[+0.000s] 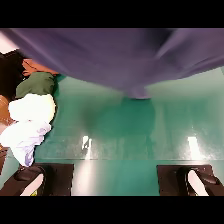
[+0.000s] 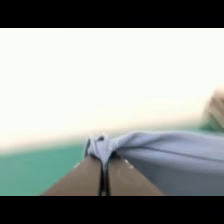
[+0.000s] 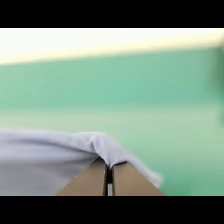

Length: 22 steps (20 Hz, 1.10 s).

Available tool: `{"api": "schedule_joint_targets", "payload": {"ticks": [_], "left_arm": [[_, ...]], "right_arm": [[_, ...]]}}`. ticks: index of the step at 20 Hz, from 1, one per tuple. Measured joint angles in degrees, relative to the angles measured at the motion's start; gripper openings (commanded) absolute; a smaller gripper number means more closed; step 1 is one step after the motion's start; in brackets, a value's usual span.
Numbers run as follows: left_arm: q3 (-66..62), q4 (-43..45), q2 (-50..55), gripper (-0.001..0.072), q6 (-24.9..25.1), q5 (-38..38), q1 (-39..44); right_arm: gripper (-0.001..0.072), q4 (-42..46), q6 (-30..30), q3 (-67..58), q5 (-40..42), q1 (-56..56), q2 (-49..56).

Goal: Fold the shirts.

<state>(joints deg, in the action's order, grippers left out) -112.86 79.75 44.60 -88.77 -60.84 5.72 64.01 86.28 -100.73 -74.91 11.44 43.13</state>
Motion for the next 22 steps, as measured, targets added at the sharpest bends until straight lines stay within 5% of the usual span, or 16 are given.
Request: {"api": "schedule_joint_targets", "payload": {"ticks": [8, 17, 22], "left_arm": [[-8.50, 0.37, -0.42, 0.0023, -2.95, -0.50, 0.02], [23.12, -2.89, 13.90, 0.0024, -4.63, -5.81, 0.00], [30.58, -5.22, 30.62, 0.0023, -4.11, 1.25, 0.00]], "right_arm": [[0.0011, -0.07, -1.20, -23.89, -8.09, 9.51, 7.08], [0.0011, 5.03, -1.18, -5.90, -12.41, -5.03, 25.99], [0.0011, 7.26, -2.23, -0.39, -10.80, -9.11, 42.93]]}}
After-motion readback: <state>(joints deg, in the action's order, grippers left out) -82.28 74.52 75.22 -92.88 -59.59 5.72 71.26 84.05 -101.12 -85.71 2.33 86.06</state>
